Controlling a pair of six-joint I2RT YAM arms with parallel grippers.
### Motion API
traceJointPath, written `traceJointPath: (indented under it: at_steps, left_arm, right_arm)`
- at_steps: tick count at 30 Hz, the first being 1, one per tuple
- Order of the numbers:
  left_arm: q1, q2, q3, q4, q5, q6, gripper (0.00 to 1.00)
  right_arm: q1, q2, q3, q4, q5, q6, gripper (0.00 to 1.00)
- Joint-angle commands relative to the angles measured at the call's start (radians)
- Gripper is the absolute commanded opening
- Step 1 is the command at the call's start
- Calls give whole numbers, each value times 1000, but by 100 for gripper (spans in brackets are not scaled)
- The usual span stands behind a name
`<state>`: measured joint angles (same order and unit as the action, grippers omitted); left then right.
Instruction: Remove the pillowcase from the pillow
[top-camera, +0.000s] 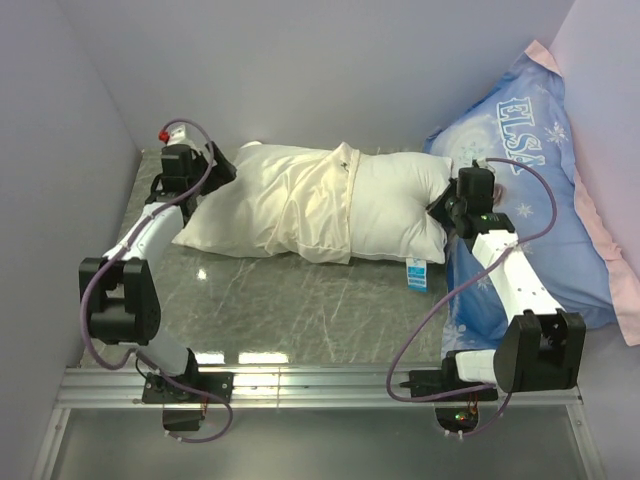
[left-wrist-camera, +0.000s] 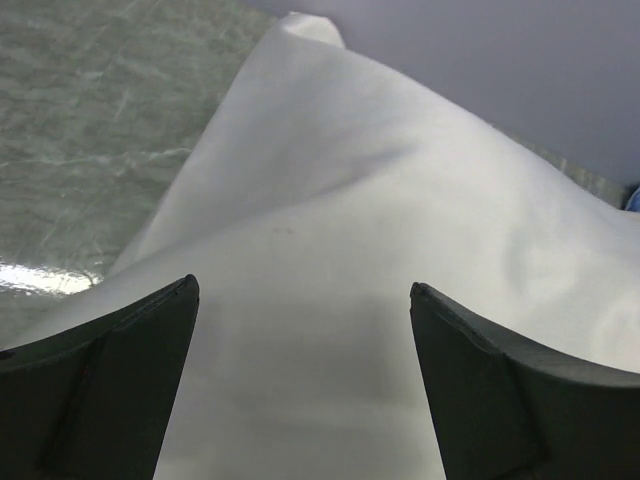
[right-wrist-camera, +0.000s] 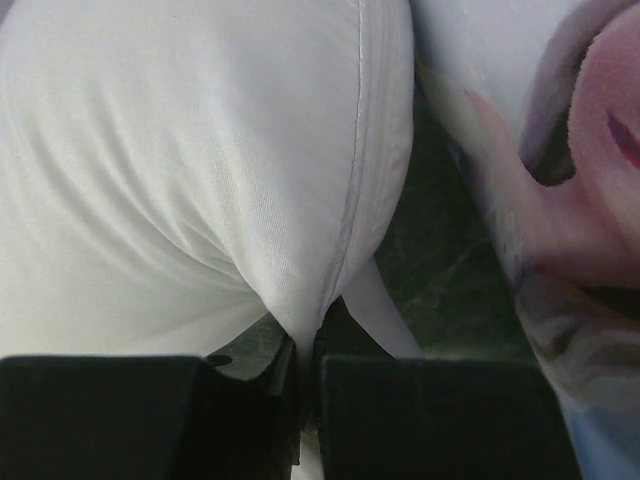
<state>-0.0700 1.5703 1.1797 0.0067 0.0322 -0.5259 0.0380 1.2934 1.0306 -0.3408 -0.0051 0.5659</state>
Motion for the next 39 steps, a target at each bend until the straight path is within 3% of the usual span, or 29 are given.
traceJointPath:
  at_steps: [1,9,13,23,32,35,38,39]
  left_arm:
    - [67,52,14,0,135,0,92]
    - [156,125,8,9,138,10,92]
    - [177,186,3,41,254,4,90]
    - [277,221,-117,144,362,-29,89]
    - [299,244,-184,360,615,-123,87]
    - [297,289,-170,377,678,-160,75]
    - [299,324,-154,375,710,-189,44]
    - [297,327,-152,377,710,-197,23]
  right_arm:
    - [-7,-14,52,52,-15,-32,0]
    - [-10,-29,40,57,-35,-27,0]
    - [-15,-39,46,57,-44,-23,0]
    - [-23,-46,39,75,-78,-14,0]
    - [-26,-49,37,86,-88,-4,0]
    - [-26,-52,37,88,-85,-1,0]
    - [-26,-52,45,83,-88,2,0]
    - [-26,-55,48,82,-88,3,0]
